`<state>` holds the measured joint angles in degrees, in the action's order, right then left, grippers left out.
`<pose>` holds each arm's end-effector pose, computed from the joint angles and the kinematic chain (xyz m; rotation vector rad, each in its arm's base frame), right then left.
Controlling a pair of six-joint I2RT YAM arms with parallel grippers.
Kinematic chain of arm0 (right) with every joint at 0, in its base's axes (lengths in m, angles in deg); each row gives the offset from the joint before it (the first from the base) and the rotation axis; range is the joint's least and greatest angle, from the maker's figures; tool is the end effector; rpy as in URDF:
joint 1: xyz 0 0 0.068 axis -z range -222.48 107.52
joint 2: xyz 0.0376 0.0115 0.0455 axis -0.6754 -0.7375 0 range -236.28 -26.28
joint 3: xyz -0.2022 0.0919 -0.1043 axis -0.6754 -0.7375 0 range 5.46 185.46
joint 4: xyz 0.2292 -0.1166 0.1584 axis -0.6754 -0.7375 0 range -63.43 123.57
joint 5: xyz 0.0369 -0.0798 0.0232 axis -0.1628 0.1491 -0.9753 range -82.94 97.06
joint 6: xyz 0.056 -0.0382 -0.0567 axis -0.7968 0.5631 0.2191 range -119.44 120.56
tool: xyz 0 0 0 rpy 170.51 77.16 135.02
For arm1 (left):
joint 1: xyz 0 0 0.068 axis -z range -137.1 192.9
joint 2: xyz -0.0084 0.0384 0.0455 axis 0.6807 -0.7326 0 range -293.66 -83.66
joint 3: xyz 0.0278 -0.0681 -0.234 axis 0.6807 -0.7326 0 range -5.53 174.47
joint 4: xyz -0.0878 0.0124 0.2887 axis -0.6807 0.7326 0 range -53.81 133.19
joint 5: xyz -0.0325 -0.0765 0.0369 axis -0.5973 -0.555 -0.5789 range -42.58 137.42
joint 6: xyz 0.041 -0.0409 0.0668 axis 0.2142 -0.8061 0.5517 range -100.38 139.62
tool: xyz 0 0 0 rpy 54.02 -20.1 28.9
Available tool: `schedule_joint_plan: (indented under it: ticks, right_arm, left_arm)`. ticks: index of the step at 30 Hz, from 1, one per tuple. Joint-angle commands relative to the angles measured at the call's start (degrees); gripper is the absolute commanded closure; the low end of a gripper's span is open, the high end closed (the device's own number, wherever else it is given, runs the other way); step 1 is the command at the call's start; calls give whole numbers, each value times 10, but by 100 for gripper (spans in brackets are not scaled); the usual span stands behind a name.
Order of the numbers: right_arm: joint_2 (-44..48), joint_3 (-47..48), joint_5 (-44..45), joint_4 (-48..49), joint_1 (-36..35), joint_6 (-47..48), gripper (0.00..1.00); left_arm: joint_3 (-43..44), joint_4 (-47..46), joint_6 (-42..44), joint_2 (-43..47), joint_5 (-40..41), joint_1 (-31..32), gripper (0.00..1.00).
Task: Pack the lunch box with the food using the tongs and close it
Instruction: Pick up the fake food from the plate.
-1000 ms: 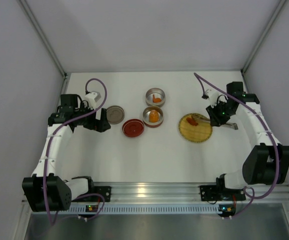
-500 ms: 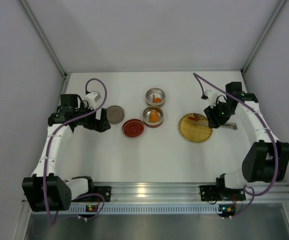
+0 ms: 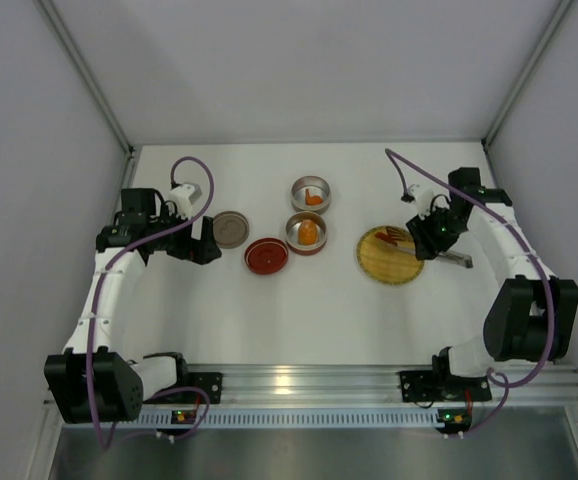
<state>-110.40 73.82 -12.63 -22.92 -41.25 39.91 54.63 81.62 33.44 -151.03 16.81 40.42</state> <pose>0.3348 0.0192 0.1864 -0.9577 2.5465 0.2953 0.3100 -0.0267 0.2416 0.4537 2.3436 -0.5300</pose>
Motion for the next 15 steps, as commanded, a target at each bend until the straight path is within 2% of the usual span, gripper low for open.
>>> schedule_joint_plan:
  ticks: [1, 15]
  right_arm:
    - [4, -10, -8, 36, -9, -9, 53]
    - [20, -13, 7, 55, -8, -20, 54]
  left_arm:
    - [-2, -16, 1, 4, -10, 0, 2]
    - [-9, -17, 2, 8, -9, 0, 2]
